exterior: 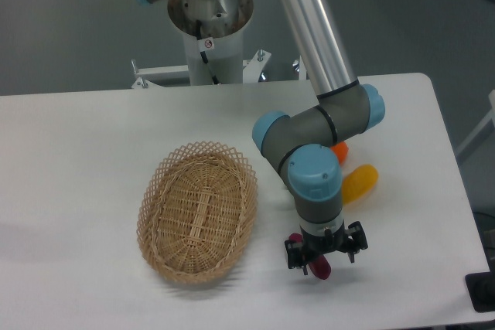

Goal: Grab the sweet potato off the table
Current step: 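Move the gripper over the purple sweet potato and lower onto it, then close the gripper fingers around the purple sweet potato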

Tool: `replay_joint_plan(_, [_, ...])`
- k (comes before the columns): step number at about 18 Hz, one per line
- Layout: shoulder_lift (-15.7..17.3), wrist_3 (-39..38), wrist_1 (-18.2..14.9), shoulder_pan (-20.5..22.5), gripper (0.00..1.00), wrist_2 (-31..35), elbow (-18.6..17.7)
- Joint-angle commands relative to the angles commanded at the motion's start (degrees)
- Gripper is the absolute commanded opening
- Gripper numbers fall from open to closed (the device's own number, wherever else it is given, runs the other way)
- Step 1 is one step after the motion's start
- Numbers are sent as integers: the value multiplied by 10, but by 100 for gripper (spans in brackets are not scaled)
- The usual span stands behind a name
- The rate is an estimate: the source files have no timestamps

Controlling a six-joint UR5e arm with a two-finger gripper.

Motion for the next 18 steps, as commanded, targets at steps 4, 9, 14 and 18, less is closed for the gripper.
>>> replay_joint_plan(4, [-5,-1,4,-2,100,3,-3])
replay_joint_plan(9, [-8,-2,17,-5,100,4,-7])
replay_joint_plan(14, [-11,1,18,-11,73,24,-10])
replay_joint_plan(18, [-11,2,18,-11,71,24,-11])
